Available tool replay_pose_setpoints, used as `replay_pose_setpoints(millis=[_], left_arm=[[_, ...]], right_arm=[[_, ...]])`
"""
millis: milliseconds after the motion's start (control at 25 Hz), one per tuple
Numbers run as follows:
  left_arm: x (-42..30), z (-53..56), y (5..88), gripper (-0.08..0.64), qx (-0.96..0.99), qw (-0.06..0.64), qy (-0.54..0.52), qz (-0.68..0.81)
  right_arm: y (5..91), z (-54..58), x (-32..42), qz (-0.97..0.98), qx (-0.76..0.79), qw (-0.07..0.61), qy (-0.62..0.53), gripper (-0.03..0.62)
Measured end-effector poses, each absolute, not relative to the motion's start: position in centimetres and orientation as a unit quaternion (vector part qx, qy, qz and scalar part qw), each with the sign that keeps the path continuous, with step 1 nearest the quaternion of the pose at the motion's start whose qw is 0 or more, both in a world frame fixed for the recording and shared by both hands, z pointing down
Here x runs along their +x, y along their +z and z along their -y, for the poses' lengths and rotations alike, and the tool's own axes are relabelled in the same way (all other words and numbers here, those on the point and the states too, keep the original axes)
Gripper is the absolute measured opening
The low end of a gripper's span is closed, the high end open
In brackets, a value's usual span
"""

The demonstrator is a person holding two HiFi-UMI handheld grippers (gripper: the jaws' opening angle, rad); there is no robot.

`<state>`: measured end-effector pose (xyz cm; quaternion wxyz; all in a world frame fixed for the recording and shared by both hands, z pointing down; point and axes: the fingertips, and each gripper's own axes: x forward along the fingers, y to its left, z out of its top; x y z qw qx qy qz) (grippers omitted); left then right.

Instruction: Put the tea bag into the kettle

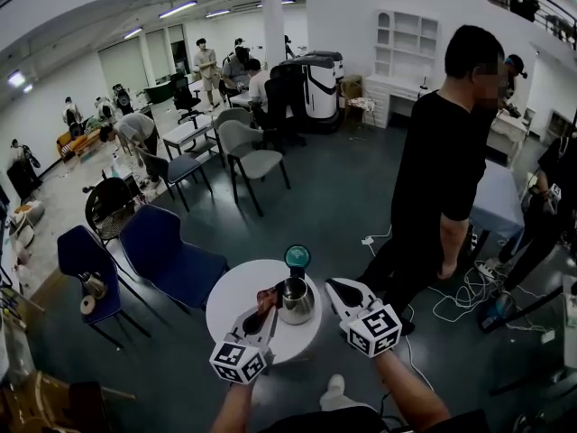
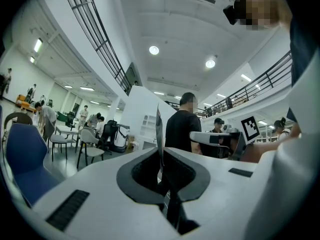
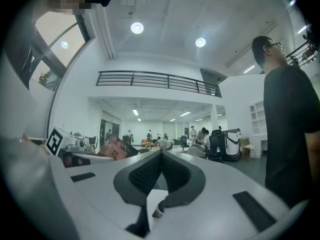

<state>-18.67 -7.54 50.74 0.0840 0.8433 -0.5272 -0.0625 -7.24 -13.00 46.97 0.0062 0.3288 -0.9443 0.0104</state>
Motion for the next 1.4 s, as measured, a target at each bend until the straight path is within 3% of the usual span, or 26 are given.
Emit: replay_pose_setpoints(millis=[1400], left_arm=[[-14.0,26.2,54.5,0.023,0.8,0.118,-0.006,0.589]], right_arm=[[48.6,33.6,-2.3,0.961,0.273,0.004,0.041,0.017]])
